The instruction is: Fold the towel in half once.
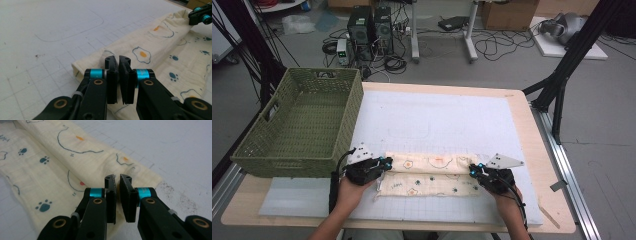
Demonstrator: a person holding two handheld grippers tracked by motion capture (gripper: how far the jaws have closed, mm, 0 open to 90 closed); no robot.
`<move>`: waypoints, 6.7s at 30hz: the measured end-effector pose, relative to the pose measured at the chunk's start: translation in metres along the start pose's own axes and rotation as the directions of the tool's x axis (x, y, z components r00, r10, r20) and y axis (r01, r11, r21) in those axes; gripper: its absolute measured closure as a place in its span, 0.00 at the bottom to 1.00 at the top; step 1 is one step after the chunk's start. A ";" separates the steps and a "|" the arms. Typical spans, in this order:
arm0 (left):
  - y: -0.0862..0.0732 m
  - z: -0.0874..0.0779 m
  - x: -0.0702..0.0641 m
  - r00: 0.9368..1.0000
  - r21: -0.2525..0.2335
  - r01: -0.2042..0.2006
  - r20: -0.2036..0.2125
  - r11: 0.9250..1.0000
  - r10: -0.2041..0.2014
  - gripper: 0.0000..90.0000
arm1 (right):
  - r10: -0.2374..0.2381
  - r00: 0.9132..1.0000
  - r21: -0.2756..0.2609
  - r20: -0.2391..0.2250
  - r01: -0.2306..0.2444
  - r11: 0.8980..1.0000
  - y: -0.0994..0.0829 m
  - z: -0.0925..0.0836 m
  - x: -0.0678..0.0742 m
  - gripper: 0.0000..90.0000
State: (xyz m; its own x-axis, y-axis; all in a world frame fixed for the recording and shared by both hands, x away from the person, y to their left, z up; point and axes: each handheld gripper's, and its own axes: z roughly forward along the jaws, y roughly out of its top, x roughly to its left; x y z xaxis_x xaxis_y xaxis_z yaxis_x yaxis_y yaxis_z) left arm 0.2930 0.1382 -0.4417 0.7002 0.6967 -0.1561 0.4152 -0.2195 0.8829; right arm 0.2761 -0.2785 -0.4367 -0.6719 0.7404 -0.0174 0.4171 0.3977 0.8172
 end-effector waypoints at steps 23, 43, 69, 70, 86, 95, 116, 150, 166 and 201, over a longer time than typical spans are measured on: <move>0.004 -0.020 0.028 0.992 -0.099 0.118 -0.024 0.988 -0.121 0.54 | 0.110 0.993 -0.191 0.042 -0.100 0.977 0.003 -0.039 -0.015 0.63; -0.005 0.009 0.011 0.996 0.121 0.093 -0.012 0.988 -0.093 0.74 | 0.094 0.996 0.049 0.007 -0.095 0.994 -0.013 0.002 -0.005 0.69; 0.001 -0.016 0.019 0.968 0.112 0.220 0.097 0.969 -0.231 0.96 | 0.004 0.999 0.111 0.043 -0.009 0.994 -0.002 -0.022 0.007 0.94; 0.000 -0.014 0.018 0.974 0.138 0.204 0.072 0.969 -0.215 0.95 | -0.007 0.999 0.133 0.039 0.002 0.991 -0.004 -0.019 0.008 0.94; 0.026 0.008 0.026 0.993 0.050 0.117 -0.022 0.992 -0.116 0.50 | 0.080 0.985 0.006 0.151 -0.082 0.997 0.016 -0.003 -0.022 0.43; 0.018 0.037 0.034 0.994 0.192 0.106 -0.029 0.976 -0.103 0.51 | 0.080 0.995 0.079 0.060 -0.084 0.993 0.023 0.035 -0.038 0.53; 0.040 0.028 0.040 0.992 0.046 0.043 -0.122 0.998 -0.037 0.96 | 0.001 0.995 0.037 0.097 -0.004 0.999 0.032 0.038 -0.028 0.95; 0.034 0.025 0.039 0.993 0.079 0.059 -0.107 0.995 -0.050 0.67 | 0.052 0.979 0.006 0.197 -0.054 0.999 0.046 0.033 -0.037 0.55; 0.002 0.008 0.015 0.998 0.115 0.051 -0.040 0.992 -0.047 0.68 | 0.063 0.992 -0.013 0.105 -0.062 0.998 0.004 -0.002 -0.010 0.55; -0.007 -0.007 0.007 0.997 0.175 0.065 -0.060 0.982 -0.055 0.95 | 0.080 0.994 0.107 0.080 -0.088 0.990 0.000 0.013 0.000 0.89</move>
State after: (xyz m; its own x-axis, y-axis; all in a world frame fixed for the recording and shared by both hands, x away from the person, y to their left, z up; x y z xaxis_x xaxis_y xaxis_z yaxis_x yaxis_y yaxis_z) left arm 0.2914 0.1496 -0.4455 0.6401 0.7476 -0.1772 0.5549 -0.2903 0.7796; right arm 0.2839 -0.2721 -0.4443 -0.5855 0.8107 0.0024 0.5379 0.3863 0.7493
